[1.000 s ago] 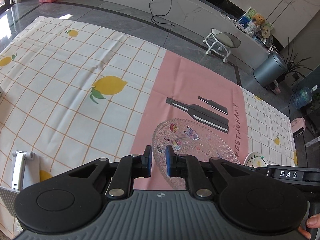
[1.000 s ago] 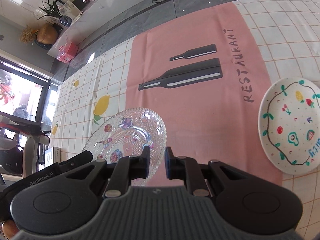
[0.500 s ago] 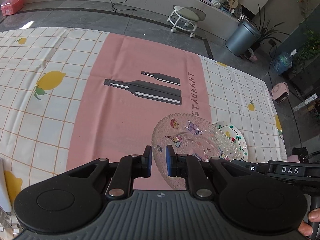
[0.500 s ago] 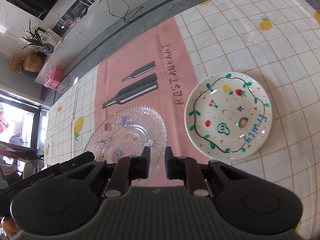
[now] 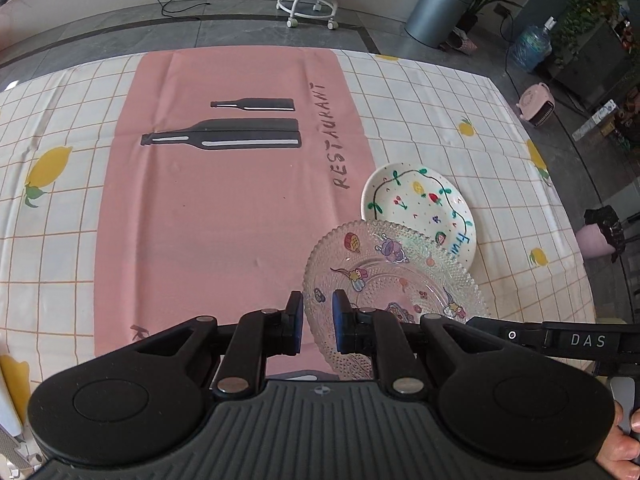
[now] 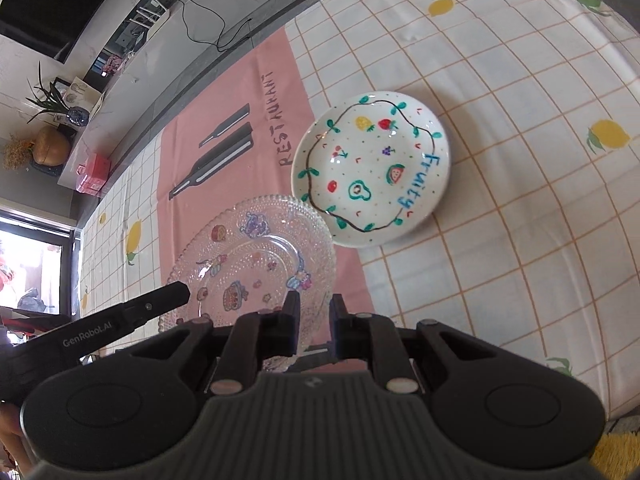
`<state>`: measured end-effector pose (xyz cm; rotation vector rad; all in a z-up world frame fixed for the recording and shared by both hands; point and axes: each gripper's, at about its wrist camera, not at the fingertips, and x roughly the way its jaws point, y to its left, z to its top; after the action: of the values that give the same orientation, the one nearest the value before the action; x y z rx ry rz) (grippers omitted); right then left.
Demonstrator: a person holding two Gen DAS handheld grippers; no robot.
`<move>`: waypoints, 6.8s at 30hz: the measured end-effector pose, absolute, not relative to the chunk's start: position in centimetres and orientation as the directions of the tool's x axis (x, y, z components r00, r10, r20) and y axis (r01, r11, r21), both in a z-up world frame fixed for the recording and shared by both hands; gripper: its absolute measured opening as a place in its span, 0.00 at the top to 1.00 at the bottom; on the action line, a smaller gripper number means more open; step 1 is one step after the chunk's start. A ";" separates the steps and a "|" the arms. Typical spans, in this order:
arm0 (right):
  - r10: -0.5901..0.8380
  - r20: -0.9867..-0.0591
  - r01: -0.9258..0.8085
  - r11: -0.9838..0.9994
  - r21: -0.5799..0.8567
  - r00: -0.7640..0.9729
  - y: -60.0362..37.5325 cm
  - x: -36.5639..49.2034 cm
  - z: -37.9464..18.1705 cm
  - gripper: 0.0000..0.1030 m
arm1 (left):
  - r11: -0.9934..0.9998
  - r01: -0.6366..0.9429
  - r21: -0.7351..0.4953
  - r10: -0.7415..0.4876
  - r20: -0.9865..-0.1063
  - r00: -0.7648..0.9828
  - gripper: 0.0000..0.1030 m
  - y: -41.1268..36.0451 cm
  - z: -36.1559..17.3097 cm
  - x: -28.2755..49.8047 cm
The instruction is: Organize plates and bowls
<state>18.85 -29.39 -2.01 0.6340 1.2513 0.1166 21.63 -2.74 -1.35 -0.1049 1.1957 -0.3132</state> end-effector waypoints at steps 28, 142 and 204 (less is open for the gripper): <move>0.440 -0.835 0.419 0.724 0.547 0.329 -34.9 9.1 -6.8 0.86 | 0.887 0.453 -0.088 -0.214 -0.948 0.235 0.83 -10.6 -3.8 15.8; 0.382 -0.743 0.330 0.718 0.613 0.550 -39.7 21.8 -9.3 0.32 | 0.977 -0.044 -0.211 -0.191 -0.944 0.270 0.38 -7.8 -5.7 27.8; 0.565 -0.590 0.367 0.466 0.805 0.577 -40.6 24.2 -15.2 0.96 | 0.876 -0.140 -0.461 -0.331 -0.787 0.520 0.78 -7.4 -8.0 27.5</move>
<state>24.19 -40.56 -15.21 1.1295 1.0037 0.1502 27.46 -7.45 -7.97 -0.5122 1.0293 -0.1209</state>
